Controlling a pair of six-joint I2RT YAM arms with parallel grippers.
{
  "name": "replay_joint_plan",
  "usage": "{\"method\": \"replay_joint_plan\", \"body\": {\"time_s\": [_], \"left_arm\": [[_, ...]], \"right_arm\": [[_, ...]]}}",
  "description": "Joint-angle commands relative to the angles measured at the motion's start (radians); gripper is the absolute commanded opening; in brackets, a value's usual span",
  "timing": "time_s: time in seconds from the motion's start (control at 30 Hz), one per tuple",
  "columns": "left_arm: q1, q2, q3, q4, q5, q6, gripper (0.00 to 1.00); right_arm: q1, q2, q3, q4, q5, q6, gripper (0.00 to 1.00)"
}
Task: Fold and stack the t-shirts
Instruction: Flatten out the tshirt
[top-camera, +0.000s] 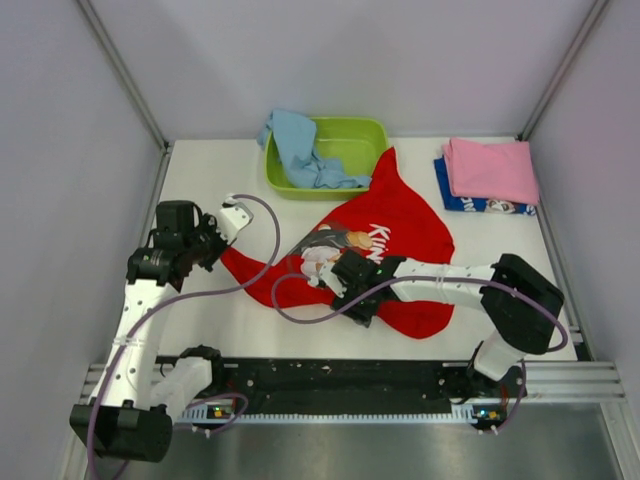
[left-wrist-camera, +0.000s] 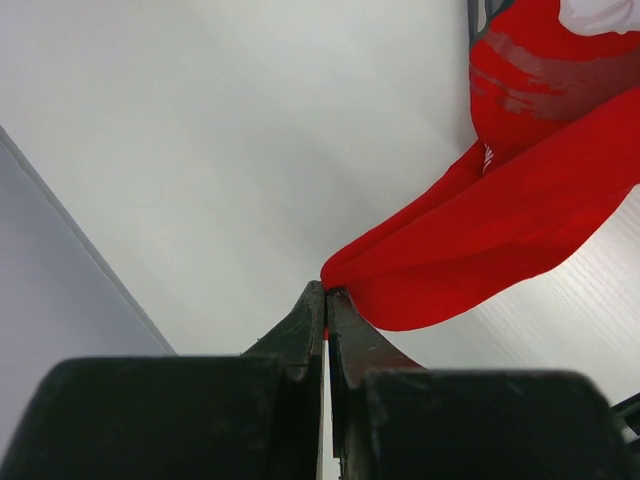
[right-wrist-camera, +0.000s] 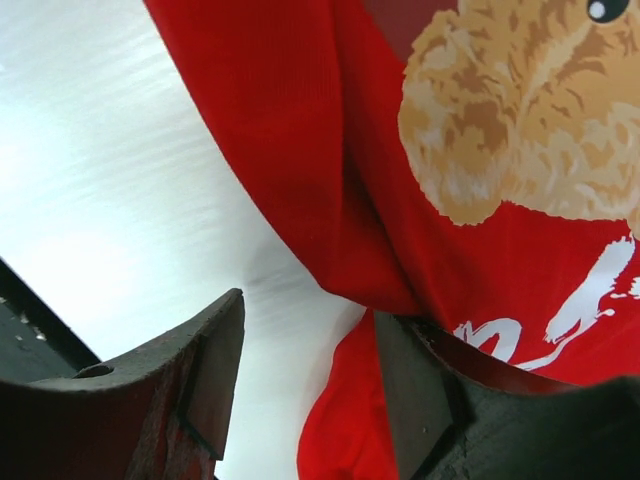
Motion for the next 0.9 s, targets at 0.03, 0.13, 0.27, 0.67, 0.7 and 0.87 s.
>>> {"method": "replay_joint_plan", "body": {"time_s": [0.03, 0.13, 0.27, 0.67, 0.7, 0.87], "left_arm": [[0.004, 0.002, 0.022, 0.043, -0.02, 0.013, 0.0], [0.004, 0.007, 0.022, 0.044, -0.029, 0.016, 0.0], [0.004, 0.013, 0.028, 0.044, -0.025, 0.016, 0.0], [0.004, 0.016, 0.03, 0.044, -0.029, 0.012, 0.0], [0.004, 0.017, 0.031, 0.044, -0.029, 0.012, 0.0], [0.004, 0.011, 0.031, 0.038, -0.032, 0.018, 0.0]], "right_arm": [[-0.025, -0.066, 0.04, -0.022, 0.066, 0.046, 0.55], [-0.025, -0.082, 0.047, -0.037, 0.077, 0.052, 0.55], [-0.025, -0.107, 0.037, -0.051, 0.094, 0.066, 0.55], [-0.028, 0.04, 0.024, 0.024, 0.095, 0.063, 0.49], [-0.033, 0.051, 0.026, 0.024, 0.106, 0.067, 0.49], [-0.083, 0.043, 0.026, 0.031, 0.132, 0.095, 0.49]]}}
